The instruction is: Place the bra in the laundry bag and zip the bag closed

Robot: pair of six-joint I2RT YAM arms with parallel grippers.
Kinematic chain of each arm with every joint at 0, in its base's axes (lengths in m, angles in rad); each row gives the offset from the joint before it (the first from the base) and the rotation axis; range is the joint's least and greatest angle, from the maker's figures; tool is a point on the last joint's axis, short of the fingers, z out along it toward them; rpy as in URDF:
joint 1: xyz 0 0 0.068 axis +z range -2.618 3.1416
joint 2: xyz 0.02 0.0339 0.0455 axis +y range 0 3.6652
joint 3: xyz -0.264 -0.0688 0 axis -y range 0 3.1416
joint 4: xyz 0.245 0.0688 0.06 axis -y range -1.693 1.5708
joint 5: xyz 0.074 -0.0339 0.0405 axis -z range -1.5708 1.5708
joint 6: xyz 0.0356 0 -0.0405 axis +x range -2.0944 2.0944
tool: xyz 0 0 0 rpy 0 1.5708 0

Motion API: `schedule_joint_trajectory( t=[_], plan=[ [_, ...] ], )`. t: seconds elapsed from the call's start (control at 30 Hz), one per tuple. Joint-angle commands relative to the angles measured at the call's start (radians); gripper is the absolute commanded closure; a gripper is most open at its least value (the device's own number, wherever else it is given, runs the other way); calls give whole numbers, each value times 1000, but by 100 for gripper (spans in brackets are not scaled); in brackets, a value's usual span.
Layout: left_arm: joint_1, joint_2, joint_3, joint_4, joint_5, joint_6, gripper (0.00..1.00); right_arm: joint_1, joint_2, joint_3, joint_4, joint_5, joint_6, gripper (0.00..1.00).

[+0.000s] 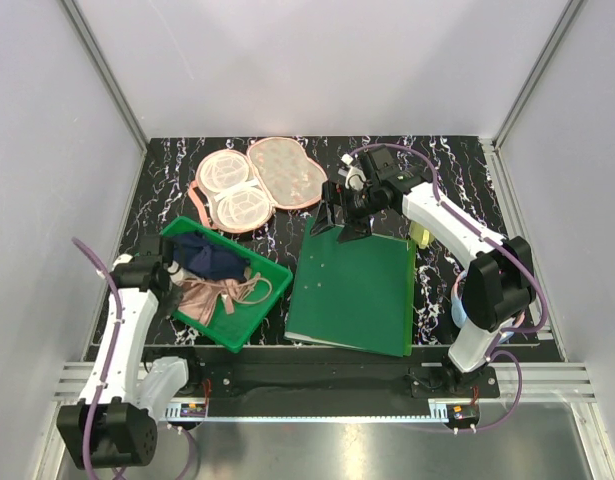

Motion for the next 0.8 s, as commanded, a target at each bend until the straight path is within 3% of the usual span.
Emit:
schedule_joint_trajectory(
  t=[0.0,0.13,0.27,0.3,0.33,0.43,0.6,0.63,0.7,0.77],
  plan=[
    [79,-64,-56,88,47,-253,100,6,-10,-11,29,-20,9,0],
    [102,-157,-206,93,124,-477,100,6,-5,-2,30,-17,11,0],
    [105,-188,-266,99,147,-507,98,6,2,4,29,-25,9,0],
    [105,-190,-254,84,109,-482,73,6,1,4,30,-23,9,0],
    [105,-196,-236,70,92,-467,56,6,2,2,30,-23,8,0],
    [109,-194,-167,33,66,-401,18,6,10,-4,33,-21,5,0],
    [109,-153,-38,-7,29,-239,20,8,29,-17,40,-6,4,0],
    [109,-144,-24,-1,21,-205,30,6,36,-25,38,1,1,0],
    [109,-107,-12,51,26,-112,36,6,45,-36,33,47,-9,0],
    [109,-55,-13,137,69,-36,50,6,62,-50,23,61,-18,0]
  ],
)
